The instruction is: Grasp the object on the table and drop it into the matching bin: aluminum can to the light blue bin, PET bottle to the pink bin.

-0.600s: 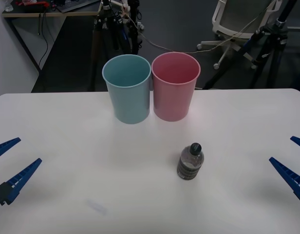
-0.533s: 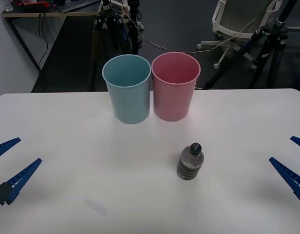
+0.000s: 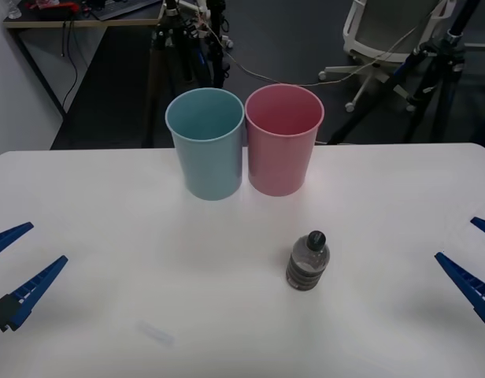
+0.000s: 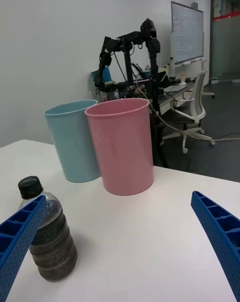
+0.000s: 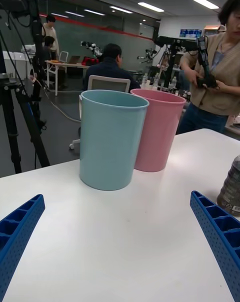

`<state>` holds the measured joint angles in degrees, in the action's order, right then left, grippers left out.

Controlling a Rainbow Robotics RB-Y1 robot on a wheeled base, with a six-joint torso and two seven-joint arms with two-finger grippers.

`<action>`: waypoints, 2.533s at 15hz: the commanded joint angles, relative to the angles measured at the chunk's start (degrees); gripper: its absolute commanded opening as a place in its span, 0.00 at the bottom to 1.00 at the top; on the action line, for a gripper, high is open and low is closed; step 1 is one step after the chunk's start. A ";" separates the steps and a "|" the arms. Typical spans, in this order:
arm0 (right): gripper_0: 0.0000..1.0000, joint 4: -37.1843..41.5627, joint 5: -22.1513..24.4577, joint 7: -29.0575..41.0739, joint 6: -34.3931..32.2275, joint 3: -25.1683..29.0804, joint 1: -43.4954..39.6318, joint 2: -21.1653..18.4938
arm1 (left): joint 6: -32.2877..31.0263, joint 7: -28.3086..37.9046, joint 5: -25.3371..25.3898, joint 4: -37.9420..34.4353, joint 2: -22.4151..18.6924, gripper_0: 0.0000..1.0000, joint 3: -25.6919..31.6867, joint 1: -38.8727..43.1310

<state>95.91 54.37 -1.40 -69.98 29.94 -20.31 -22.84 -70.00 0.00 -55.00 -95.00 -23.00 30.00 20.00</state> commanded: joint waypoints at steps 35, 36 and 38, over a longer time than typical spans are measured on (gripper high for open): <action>1.00 -23.05 -5.42 -33.66 12.58 -36.53 15.04 2.27 | 0.00 0.00 0.00 0.00 0.00 1.00 0.00 0.00; 1.00 -23.14 -5.33 -33.75 13.29 -36.88 15.39 2.71 | 0.00 0.00 0.00 0.00 0.00 1.00 0.00 0.00; 1.00 -23.05 -4.54 -33.58 14.61 -37.15 16.09 4.03 | 0.00 0.00 0.00 0.00 0.00 1.00 0.00 0.00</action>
<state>72.83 49.54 -35.06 -55.91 -7.13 -4.48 -19.22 -70.00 0.00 -55.00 -95.00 -23.00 30.00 20.00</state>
